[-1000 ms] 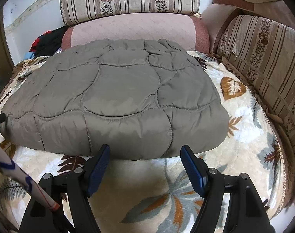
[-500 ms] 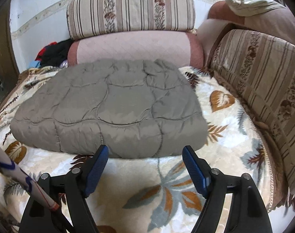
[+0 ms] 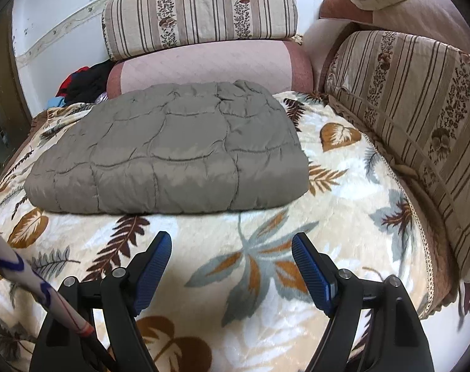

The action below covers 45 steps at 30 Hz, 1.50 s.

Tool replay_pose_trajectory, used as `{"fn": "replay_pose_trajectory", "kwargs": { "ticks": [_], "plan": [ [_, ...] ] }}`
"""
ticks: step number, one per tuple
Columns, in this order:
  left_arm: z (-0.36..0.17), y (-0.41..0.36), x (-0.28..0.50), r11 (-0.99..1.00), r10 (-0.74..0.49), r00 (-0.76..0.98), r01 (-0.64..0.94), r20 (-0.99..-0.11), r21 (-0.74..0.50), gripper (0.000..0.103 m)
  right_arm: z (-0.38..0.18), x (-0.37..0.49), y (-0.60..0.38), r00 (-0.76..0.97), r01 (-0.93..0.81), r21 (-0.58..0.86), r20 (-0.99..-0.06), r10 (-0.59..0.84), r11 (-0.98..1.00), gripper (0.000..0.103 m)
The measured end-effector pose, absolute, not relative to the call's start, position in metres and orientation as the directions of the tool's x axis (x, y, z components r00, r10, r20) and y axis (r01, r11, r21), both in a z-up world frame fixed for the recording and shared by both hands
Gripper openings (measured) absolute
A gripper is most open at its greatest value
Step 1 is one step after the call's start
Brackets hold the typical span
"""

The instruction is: Fold large clothes

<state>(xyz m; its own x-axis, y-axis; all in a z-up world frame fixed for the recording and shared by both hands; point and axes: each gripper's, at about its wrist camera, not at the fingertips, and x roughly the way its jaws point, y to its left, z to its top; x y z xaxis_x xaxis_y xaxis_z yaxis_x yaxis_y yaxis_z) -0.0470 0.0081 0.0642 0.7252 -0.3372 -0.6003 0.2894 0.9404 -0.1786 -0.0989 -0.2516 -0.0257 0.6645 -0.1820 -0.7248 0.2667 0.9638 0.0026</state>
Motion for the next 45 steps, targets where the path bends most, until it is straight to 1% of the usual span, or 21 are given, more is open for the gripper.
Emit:
{"fn": "replay_pose_trajectory", "kwargs": {
  "ticks": [5,9,13,20,24,26,30,45],
  "plan": [
    [0.041,-0.008,-0.044,0.959,-0.265,0.685,0.262,-0.678,-0.109,0.102,-0.038,-0.097,-0.238,0.638,0.238,-0.006,-0.753,-0.160,0.971,0.085],
    [0.023,-0.009,-0.041,0.975,-0.185,0.673,0.216,-0.716,-0.049,0.102,-0.049,-0.093,-0.229,0.613,0.216,-0.014,-0.777,-0.147,0.976,0.085],
    [0.007,-0.003,-0.036,0.983,-0.146,0.651,0.183,-0.745,-0.032,0.102,-0.056,-0.090,-0.226,0.591,0.213,-0.039,-0.791,-0.161,0.976,0.085],
    [-0.020,-0.007,-0.036,0.982,-0.132,0.584,0.187,-0.801,-0.026,0.102,-0.070,-0.089,-0.231,0.525,0.247,-0.053,-0.832,-0.180,0.967,0.085],
    [-0.034,-0.016,-0.042,0.977,-0.142,0.543,0.213,-0.828,-0.027,0.102,-0.069,-0.094,-0.233,0.530,0.253,-0.057,-0.827,-0.188,0.966,0.085],
    [-0.039,-0.017,-0.040,0.976,-0.141,0.526,0.214,-0.839,-0.030,0.102,-0.069,-0.095,-0.232,0.534,0.253,-0.085,-0.818,-0.212,0.964,0.085],
    [-0.043,-0.018,-0.036,0.977,-0.136,0.510,0.209,-0.849,-0.031,0.102,-0.070,-0.093,-0.228,0.536,0.239,-0.132,-0.808,-0.245,0.962,0.086],
    [-0.056,-0.012,-0.027,0.983,-0.117,0.474,0.179,-0.873,-0.035,0.102,-0.081,-0.084,-0.227,0.506,0.229,-0.110,-0.836,-0.215,0.967,0.086]
  ]
}}
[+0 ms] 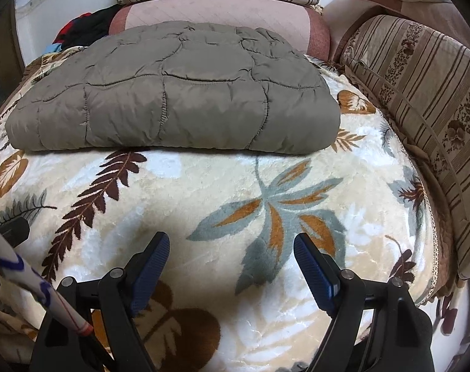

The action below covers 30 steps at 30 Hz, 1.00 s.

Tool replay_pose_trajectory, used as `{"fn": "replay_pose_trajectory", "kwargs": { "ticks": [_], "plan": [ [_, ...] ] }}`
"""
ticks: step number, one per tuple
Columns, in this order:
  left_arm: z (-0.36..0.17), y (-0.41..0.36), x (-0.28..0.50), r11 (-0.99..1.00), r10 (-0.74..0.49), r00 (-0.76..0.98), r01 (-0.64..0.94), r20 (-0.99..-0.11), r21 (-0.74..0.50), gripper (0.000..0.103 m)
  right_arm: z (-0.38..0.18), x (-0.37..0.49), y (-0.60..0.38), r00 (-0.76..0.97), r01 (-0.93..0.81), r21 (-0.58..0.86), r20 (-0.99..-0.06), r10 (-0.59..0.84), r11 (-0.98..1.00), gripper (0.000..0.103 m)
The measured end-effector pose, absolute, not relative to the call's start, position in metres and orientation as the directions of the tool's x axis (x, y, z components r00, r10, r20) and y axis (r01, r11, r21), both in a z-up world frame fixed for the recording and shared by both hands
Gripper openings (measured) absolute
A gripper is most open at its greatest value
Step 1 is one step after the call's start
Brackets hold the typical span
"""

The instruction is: Fold large clothes

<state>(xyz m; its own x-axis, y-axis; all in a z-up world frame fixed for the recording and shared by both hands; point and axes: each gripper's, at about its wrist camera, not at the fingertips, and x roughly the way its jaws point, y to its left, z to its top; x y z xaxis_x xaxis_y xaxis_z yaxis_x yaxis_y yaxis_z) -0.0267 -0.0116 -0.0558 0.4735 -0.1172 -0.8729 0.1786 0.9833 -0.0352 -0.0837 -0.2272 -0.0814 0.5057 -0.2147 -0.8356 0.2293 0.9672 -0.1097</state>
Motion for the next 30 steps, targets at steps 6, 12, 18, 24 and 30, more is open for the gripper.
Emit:
{"fn": "replay_pose_trajectory", "kwargs": {
  "ticks": [6,12,18,24,30],
  "plan": [
    [-0.058,-0.009,-0.024,0.986,-0.109,0.470,0.164,-0.876,-0.035,0.102,-0.084,-0.082,-0.223,0.499,0.218,-0.110,-0.842,-0.208,0.970,0.086],
    [-0.058,-0.009,-0.023,0.986,-0.108,0.467,0.163,-0.878,-0.035,0.102,-0.086,-0.081,-0.221,0.494,0.212,-0.110,-0.845,-0.203,0.971,0.086],
    [-0.061,-0.007,-0.022,0.986,-0.109,0.460,0.160,-0.881,-0.038,0.102,-0.087,-0.080,-0.220,0.492,0.210,-0.106,-0.847,-0.199,0.972,0.086],
    [-0.063,-0.005,-0.020,0.989,-0.098,0.457,0.146,-0.884,-0.034,0.102,-0.090,-0.079,-0.218,0.479,0.202,-0.083,-0.860,-0.173,0.976,0.086],
    [-0.062,-0.005,-0.021,0.990,-0.086,0.467,0.138,-0.880,-0.023,0.102,-0.092,-0.079,-0.215,0.476,0.195,-0.085,-0.863,-0.170,0.977,0.087]
  ]
}}
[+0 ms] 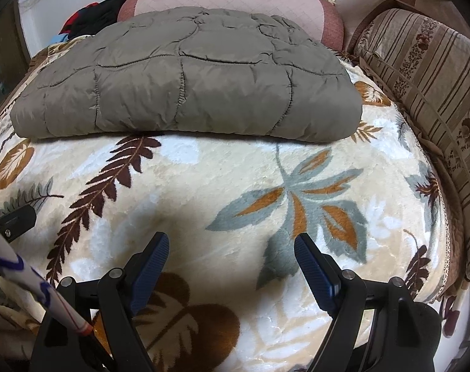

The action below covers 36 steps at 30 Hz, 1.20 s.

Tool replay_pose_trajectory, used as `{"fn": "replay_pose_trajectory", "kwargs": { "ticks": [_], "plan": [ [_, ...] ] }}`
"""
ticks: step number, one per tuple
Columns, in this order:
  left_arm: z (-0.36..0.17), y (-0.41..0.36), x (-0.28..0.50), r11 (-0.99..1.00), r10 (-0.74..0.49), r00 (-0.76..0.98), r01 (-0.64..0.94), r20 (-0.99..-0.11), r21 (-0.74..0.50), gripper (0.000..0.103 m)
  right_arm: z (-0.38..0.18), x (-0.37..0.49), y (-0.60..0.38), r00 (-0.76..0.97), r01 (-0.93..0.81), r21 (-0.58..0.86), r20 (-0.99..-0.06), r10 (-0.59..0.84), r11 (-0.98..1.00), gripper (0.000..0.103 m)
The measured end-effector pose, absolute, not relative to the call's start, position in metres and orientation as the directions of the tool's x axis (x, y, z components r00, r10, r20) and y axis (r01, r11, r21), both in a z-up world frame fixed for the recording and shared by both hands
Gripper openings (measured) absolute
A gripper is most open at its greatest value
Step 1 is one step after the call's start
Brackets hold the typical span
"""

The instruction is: Fold large clothes

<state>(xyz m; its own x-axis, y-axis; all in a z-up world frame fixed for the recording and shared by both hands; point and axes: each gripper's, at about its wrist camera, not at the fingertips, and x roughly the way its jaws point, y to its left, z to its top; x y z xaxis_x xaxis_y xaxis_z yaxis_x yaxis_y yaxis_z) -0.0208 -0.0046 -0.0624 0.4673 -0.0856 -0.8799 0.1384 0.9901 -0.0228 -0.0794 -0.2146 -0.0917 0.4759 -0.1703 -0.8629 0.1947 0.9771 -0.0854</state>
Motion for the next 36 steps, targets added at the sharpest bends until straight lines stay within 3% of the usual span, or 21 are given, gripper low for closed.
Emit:
{"fn": "replay_pose_trajectory", "kwargs": {
  "ticks": [36],
  "plan": [
    [-0.068,0.001,-0.016,0.992,-0.073,0.463,0.122,-0.883,-0.018,0.102,-0.093,-0.068,-0.203,0.488,0.153,-0.093,-0.859,-0.156,0.984,0.087]
  ]
}}
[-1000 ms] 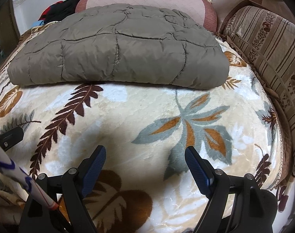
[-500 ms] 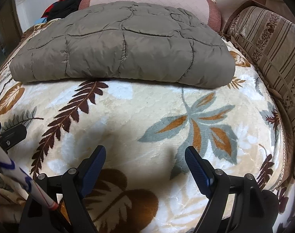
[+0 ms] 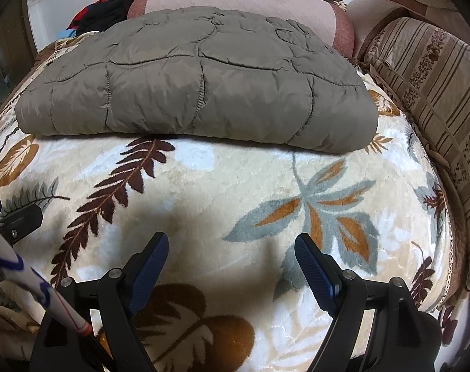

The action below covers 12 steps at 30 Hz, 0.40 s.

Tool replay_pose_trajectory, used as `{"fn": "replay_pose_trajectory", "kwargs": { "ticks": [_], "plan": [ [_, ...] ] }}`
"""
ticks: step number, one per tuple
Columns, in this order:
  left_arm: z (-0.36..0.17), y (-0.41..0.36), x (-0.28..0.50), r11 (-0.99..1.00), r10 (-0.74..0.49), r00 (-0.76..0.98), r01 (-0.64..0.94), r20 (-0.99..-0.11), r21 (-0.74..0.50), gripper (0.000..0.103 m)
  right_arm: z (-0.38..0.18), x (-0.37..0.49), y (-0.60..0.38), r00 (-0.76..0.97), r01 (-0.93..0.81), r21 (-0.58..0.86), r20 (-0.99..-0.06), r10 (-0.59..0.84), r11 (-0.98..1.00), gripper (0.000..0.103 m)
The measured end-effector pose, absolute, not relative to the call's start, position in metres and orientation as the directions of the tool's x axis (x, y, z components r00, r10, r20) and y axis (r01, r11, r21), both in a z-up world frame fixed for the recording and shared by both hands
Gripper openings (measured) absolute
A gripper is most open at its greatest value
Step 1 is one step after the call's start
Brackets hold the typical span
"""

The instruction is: Fold large clothes

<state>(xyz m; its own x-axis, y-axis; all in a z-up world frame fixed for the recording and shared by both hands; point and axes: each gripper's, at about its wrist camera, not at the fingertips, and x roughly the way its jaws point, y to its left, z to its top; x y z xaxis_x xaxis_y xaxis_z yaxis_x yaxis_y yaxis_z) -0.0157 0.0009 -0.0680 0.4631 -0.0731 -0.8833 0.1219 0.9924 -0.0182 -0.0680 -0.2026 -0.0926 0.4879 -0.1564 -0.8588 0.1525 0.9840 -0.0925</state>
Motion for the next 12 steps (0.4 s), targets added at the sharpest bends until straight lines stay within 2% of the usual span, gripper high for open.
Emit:
{"fn": "replay_pose_trajectory", "kwargs": {
  "ticks": [12],
  "plan": [
    [-0.0730,0.0061,-0.0103,0.994,-0.067,0.451,0.109,-0.890,-0.020,0.102,-0.0951,-0.0629,-0.1939,0.487,0.116,-0.094,-0.862,-0.139,0.989,0.087]
  ]
}}
